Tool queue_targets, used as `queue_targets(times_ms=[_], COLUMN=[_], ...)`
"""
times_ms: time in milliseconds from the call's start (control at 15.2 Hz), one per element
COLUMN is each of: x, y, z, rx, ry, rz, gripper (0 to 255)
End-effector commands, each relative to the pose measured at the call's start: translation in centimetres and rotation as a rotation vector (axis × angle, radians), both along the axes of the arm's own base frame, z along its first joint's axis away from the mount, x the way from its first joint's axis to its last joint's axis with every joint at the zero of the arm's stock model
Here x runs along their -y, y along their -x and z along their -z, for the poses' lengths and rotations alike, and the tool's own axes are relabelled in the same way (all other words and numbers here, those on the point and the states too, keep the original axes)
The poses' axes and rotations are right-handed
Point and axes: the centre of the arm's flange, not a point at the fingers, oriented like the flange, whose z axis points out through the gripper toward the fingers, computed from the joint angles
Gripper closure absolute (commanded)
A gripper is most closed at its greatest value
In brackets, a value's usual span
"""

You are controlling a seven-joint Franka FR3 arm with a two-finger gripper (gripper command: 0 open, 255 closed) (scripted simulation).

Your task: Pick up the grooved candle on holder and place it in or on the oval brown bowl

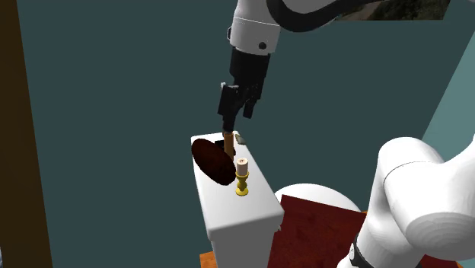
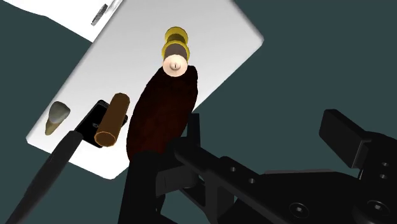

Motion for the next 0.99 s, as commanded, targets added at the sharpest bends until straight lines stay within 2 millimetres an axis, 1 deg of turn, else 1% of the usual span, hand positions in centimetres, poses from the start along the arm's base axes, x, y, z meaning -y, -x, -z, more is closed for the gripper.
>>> queue_targets(times_ms=[0, 594, 660, 924], x=[1.2, 6.2, 6.6, 6.6], y=[-0.2, -1.5, -1.6, -1.9], z=[2.4, 13.0, 13.8, 15.9], rx=[-0.008, -0.048, -0.052, -0.052], ry=[0.002, 0.009, 0.009, 0.009], rz=[0.007, 0.04, 0.043, 0.043], gripper=[0, 0, 0, 0])
